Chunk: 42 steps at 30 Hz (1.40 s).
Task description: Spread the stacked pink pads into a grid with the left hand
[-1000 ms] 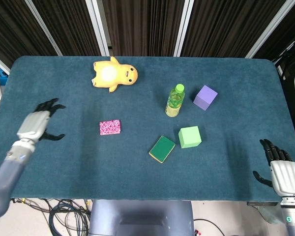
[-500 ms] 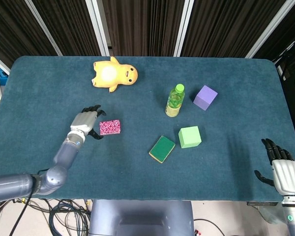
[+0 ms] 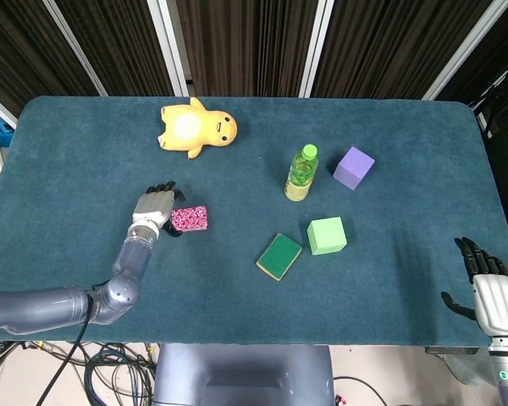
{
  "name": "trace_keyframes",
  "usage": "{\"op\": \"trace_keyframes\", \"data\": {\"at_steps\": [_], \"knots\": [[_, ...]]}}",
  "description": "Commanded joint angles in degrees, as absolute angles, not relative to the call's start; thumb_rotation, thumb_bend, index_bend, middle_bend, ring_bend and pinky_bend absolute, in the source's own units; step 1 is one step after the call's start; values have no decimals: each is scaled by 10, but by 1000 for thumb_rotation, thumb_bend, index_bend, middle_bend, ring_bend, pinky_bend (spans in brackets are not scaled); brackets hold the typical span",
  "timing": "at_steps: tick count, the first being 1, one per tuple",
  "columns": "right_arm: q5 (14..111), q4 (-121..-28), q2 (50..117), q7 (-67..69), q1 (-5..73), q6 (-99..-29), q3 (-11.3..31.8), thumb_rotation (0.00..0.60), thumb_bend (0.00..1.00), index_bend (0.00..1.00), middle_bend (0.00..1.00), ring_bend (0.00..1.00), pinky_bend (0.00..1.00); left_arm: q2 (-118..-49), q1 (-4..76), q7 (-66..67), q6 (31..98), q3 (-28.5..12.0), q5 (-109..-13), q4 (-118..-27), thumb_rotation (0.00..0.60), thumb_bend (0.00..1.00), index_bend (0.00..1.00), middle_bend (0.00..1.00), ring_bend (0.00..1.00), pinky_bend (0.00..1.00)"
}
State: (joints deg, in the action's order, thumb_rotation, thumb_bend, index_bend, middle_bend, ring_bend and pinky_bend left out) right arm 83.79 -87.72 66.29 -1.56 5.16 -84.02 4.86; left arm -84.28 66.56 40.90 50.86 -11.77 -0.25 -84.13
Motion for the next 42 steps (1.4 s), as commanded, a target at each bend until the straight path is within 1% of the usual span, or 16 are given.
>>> {"op": "trace_keyframes", "data": {"at_steps": [1,7,18,23,42], "knots": [[838,-876,663,-16,52,-839,48,600,200,4,84,161,217,-850,670,415,507,-115,1,-832,600,199,318,102,0,0],[838,-875,664,-15,54,-836,49,600,199,4,84,161,217,-864,680,427,497,-114,9,-815,600,199,333,102,0,0],[837,-872,662,-9,53,-838,50,600,199,4,84,161,217,-893,688,440,502,-116,10,-779,600,201,370,102,0,0],[837,-871,663,-9,53,-837,50,600,199,4,84,161,217,-894,689,444,502,-118,7,-781,600,201,391,102,0,0],[832,-874,664,-15,54,-835,51,600,199,4,84,161,217,-895,687,454,505,-123,9,-783,600,204,402,103,0,0]]}}
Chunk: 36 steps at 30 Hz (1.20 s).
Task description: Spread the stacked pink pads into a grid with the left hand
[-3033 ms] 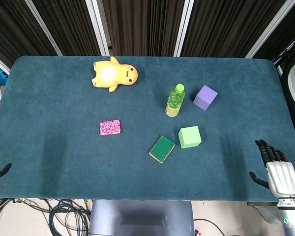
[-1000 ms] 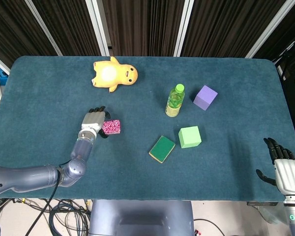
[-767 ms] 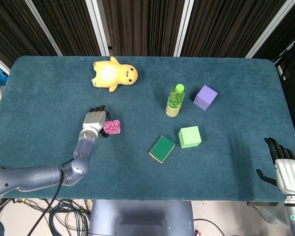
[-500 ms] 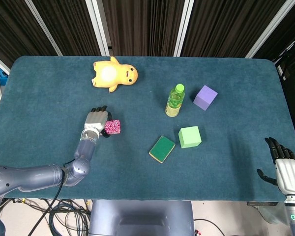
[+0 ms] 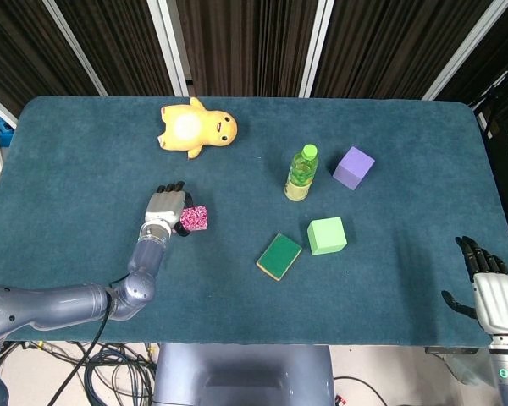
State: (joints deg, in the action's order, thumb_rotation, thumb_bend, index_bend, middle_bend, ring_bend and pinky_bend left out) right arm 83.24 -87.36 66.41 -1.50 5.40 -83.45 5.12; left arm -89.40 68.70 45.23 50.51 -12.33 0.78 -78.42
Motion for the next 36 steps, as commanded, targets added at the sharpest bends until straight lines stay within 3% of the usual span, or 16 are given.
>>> {"op": "trace_keyframes", "data": {"at_steps": [1,36], "knots": [[833,-874,664,-15,54,-835,51,600,199,4,84,161,217,-896,687,454,505,-122,10,-782,600,204,402,103,0,0],[833,-874,666,-18,57,-829,50,600,199,4,84,162,217,-900,686,477,517,-131,12,-778,600,246,465,104,0,0]]}}
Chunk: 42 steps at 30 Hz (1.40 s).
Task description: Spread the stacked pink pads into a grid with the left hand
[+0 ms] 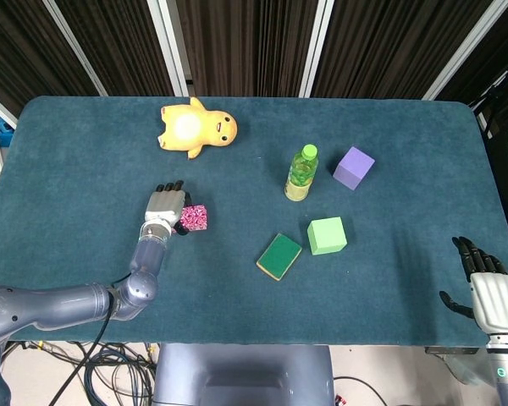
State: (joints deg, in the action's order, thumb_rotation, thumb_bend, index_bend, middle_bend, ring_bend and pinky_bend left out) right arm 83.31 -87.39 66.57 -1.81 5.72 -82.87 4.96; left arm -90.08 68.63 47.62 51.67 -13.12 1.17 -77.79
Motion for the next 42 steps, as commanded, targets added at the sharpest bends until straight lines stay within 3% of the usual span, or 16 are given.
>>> {"op": "trace_keyframes", "data": {"at_steps": [1,32,42], "knots": [[833,-874,666,-18,57,-829,50,600,199,4,84,162,217,-900,686,476,517,-132,12,-779,600,246,467,104,0,0],[832,-875,665,-19,56,-831,50,600,199,4,84,162,217,-877,680,462,519,-145,2,-821,600,257,487,108,0,0],[833,-876,665,-19,57,-830,49,600,200,4,84,162,217,-850,688,455,550,-166,10,-914,600,262,488,108,0,0]]}}
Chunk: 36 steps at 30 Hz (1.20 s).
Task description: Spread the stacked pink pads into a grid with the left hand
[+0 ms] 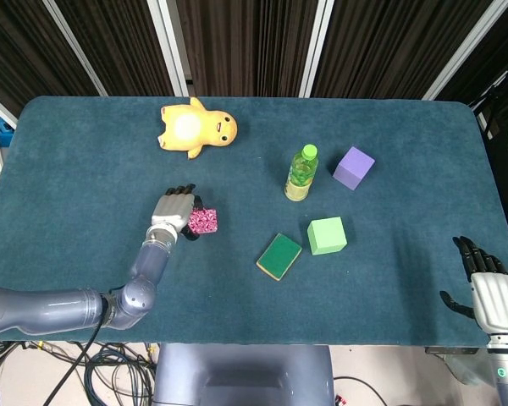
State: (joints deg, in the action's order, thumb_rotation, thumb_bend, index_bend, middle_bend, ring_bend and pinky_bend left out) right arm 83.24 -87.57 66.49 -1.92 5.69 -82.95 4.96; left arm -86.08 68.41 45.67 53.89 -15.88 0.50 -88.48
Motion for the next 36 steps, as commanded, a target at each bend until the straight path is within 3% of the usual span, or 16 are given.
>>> {"op": "trace_keyframes", "data": {"at_steps": [1,17,36], "knots": [[833,-877,664,-20,57,-830,49,600,200,4,84,162,217,-848,691,457,555,-168,12,-923,600,262,488,108,0,0],[831,-876,663,-14,57,-828,50,600,199,4,84,162,217,-902,768,511,609,-203,66,-923,600,262,489,109,0,0],[828,-871,661,-5,56,-829,52,600,199,4,84,163,217,-977,775,532,600,-180,35,-837,600,261,472,102,0,0]]}}
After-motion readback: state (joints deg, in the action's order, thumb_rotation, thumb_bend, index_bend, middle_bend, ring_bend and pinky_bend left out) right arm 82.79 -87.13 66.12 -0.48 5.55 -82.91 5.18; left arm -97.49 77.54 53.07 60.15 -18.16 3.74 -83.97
